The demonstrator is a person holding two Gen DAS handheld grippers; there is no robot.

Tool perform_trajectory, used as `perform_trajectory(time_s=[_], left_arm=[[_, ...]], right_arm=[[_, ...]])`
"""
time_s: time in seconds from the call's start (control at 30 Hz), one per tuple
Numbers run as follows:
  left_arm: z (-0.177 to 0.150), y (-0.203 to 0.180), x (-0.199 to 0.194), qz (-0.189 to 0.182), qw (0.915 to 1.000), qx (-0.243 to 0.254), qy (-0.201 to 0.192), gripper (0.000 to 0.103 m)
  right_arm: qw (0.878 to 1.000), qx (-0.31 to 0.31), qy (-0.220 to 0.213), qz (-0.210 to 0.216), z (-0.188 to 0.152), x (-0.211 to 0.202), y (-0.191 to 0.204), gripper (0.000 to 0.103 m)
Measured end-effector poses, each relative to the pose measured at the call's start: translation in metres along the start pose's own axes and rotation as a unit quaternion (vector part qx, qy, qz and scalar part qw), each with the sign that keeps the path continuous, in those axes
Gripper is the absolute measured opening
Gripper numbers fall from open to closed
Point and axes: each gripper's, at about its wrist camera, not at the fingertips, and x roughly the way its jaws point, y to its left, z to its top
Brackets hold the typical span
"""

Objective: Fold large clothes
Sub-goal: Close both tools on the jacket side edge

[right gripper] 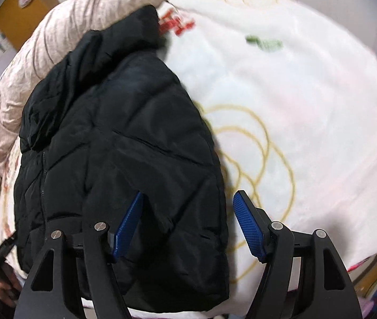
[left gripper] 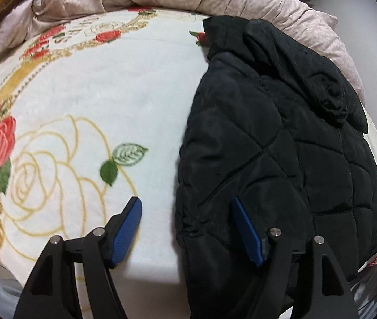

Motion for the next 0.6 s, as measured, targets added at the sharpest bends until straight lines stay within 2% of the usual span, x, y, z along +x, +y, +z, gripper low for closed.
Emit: perform_trajectory(time_s=[0.33,0.37,0.4,0.43,0.47,0.5,0.53,0.57,0.6], left_arm=[[-0.023,-0.01,0.001,-0.015,0.9997,0.017,0.007,0.074],[-0.024,-0.013,0.001,-0.012,0.9996,0.022,0.009,0.074],[-0.022,-0.014,0.001,-0.009,0.9995,0.026,0.012,0.071],[-0.021,-0.016,0.0,-0.012,0.9994,0.03,0.015,0.057],[-0.02,-0.02,0.0,-0.019,0.999,0.035,0.02,0.042],[-0.019,-0.024,-0.003,-0.013,0.9988,0.043,0.02,0.037],[-0.017,-0.029,-0.006,-0.008,0.9983,0.054,0.019,0.024],[-0.015,-0.033,-0.011,-0.007,0.9979,0.062,0.016,0.018],[-0.013,-0.036,-0.018,-0.006,0.9978,0.064,0.012,0.016]], right_arm=[[0.997,0.032,0.051,0.056,-0.015,0.005,-0.007,0.073],[0.997,0.025,0.055,0.051,-0.016,0.005,-0.004,0.069],[0.997,0.023,0.056,0.048,-0.016,0.003,-0.002,0.054],[0.997,0.024,0.054,0.051,-0.016,0.001,-0.002,0.039],[0.997,0.025,0.05,0.053,-0.015,-0.002,0.0,0.033],[0.997,0.023,0.043,0.055,-0.016,-0.008,0.002,0.022],[0.997,0.02,0.037,0.057,-0.015,-0.013,0.005,0.018],[0.998,0.016,0.031,0.058,-0.014,-0.017,0.009,0.016],[0.998,0.012,0.024,0.06,-0.014,-0.023,0.012,0.015]])
